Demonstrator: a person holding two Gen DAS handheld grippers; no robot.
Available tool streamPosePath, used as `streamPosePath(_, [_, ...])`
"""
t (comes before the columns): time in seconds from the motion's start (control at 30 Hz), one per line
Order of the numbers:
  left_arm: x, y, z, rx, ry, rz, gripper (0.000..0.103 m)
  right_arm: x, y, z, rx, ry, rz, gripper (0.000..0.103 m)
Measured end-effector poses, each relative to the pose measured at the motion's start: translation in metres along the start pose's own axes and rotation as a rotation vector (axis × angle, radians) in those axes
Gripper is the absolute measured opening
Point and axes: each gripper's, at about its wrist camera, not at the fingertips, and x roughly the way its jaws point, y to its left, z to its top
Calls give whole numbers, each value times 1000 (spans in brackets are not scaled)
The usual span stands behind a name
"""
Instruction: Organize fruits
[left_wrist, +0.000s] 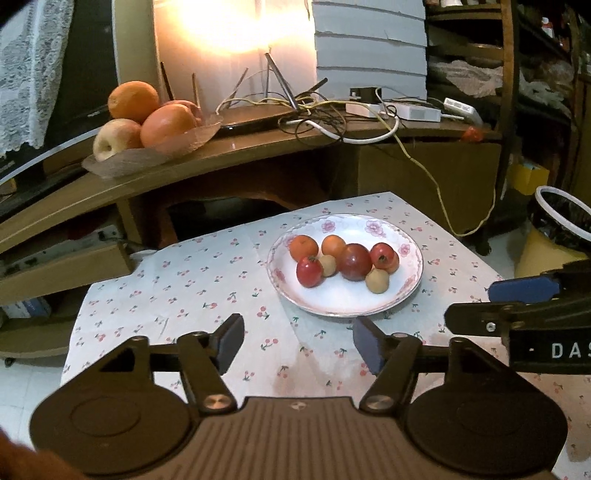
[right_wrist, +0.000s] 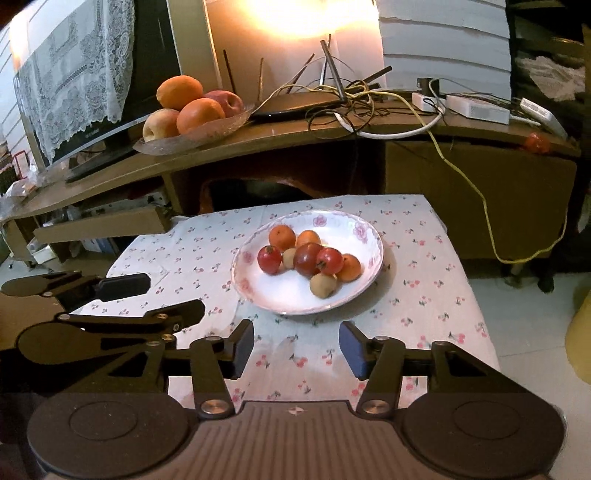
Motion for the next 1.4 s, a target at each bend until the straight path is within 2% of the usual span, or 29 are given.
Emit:
streamPosePath(0.1, [-9,1,-5,-4,-8,16,79,-8,2,-6,8,-8,-1,54])
streamPosePath(0.27, [-24,-1,-14,5,-21,57,98,-17,6,-15,13,-12,-4,54])
streamPosePath(0.37, [-31,-3,-20,14,-21,81,103,-23,9,-20,14,-13,-4,54])
streamPosePath(0.5, [-41,-2,-26,-4,-20,95,103,-31,12,-26,17,-16,-6,55])
streamPosePath(0.77, [-54,5,-38,-101,9,52,103,-44,15,-39,25,-17,-20,56])
streamPosePath(1.03, [-67,-4,-46,-78,15,60,103,-54,20,-50,17,-12,-21,57])
streamPosePath(1.4, [-80,-5,-57,-98,31,45,103,-65,28,-62,5,-9,-18,57])
